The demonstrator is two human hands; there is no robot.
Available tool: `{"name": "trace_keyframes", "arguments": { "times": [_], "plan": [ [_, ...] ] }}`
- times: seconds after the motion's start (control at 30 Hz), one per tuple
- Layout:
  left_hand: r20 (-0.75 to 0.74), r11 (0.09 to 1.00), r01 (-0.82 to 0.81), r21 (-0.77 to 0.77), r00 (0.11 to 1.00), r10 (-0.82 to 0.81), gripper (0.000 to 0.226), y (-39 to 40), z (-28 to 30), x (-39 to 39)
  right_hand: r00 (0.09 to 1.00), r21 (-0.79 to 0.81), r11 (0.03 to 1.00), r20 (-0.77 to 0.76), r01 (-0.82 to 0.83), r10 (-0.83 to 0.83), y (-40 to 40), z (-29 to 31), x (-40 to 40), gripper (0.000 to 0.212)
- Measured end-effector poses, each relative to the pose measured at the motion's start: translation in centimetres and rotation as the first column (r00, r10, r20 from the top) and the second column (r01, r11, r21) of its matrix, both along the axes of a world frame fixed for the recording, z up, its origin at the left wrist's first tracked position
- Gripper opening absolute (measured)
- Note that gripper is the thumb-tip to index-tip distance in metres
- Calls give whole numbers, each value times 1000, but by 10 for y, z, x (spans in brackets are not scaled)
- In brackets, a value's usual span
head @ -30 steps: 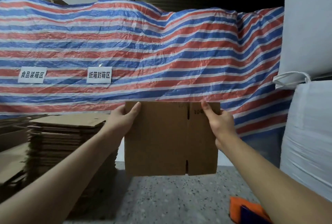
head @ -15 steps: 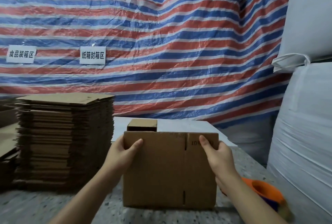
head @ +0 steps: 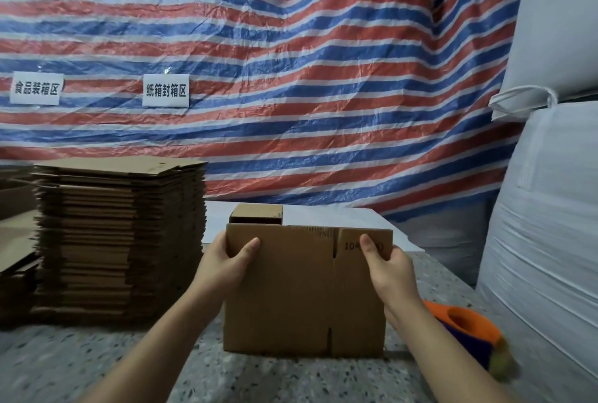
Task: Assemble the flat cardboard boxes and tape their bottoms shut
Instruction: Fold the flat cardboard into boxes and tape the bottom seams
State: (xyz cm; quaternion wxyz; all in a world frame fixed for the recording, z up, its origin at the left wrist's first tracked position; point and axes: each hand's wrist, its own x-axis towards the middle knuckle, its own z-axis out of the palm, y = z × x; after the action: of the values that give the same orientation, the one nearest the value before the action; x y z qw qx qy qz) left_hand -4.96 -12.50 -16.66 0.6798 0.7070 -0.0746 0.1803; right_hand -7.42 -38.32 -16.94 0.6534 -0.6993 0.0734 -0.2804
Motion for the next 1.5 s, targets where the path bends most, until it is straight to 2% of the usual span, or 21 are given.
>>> {"name": "trace_keyframes", "arguments": {
  "times": [0.1,0.2,0.27,0.33,0.43,0.57,0.67,0.83,0.93,1.03,1.07,1.13,1.2,1.27,1.33,1.37,1.43,1.5],
  "plan": [
    [-13,999,39,-1,999,-39,27,3,3,-2,1000,11,1000,5,-8,8,3,1,-4,48],
    [-46,985,174,-24,984,-174,25,13,12,-2,1000,20,1000,-2,-23,23,6,4,-9,60],
    [-63,967,247,53,968,-244,30,22,21,-1,999,28,999,-12,-29,30,7,5,-10,61],
    [-95,946,295,134,954,-284,40,29,30,2,999,36,999,-25,-27,28,6,7,-9,55],
    [-173,918,383,105,916,-362,49,25,32,5,998,73,997,-44,-36,40,5,9,-9,46],
    [-194,952,303,-41,933,-305,64,14,22,5,996,149,987,-50,-59,67,9,9,-11,48],
    [-219,971,227,-78,946,-239,76,12,23,0,996,166,982,-11,-84,87,16,8,-16,64],
    [-225,993,5,-117,974,-32,46,-2,36,-10,993,161,980,31,-120,117,17,22,-19,77],
    [-202,989,-63,-133,979,35,37,-17,48,-23,985,142,975,46,-171,166,14,35,-14,77],
    [-149,993,-33,-117,989,15,32,-34,49,-35,943,112,937,37,-332,330,12,42,-7,62],
    [-132,994,-6,-114,991,-9,37,-39,46,-37,918,132,909,33,-396,395,11,40,-4,61],
    [-110,995,48,-92,992,-58,57,-43,35,-41,877,165,865,5,-474,480,7,32,-3,65],
    [-124,993,100,-68,986,-108,80,-43,23,-44,874,189,857,7,-479,486,0,13,0,64],
    [-143,986,155,-62,976,-162,92,-42,16,-47,894,217,875,-17,-433,447,-6,-5,1,52],
    [-166,976,189,-107,965,-205,79,-40,15,-46,914,220,901,-76,-373,398,-10,-15,10,38],
    [-194,970,188,-154,957,-217,68,-37,17,-45,910,198,905,-105,-376,401,-7,-11,10,37],
    [-238,955,167,-244,944,-226,55,-27,20,-39,907,155,912,-131,-380,400,-1,-5,12,44],
    [-250,940,185,-285,933,-259,51,-17,20,-34,904,211,903,-136,-374,406,3,-2,10,55]
  ]
}}
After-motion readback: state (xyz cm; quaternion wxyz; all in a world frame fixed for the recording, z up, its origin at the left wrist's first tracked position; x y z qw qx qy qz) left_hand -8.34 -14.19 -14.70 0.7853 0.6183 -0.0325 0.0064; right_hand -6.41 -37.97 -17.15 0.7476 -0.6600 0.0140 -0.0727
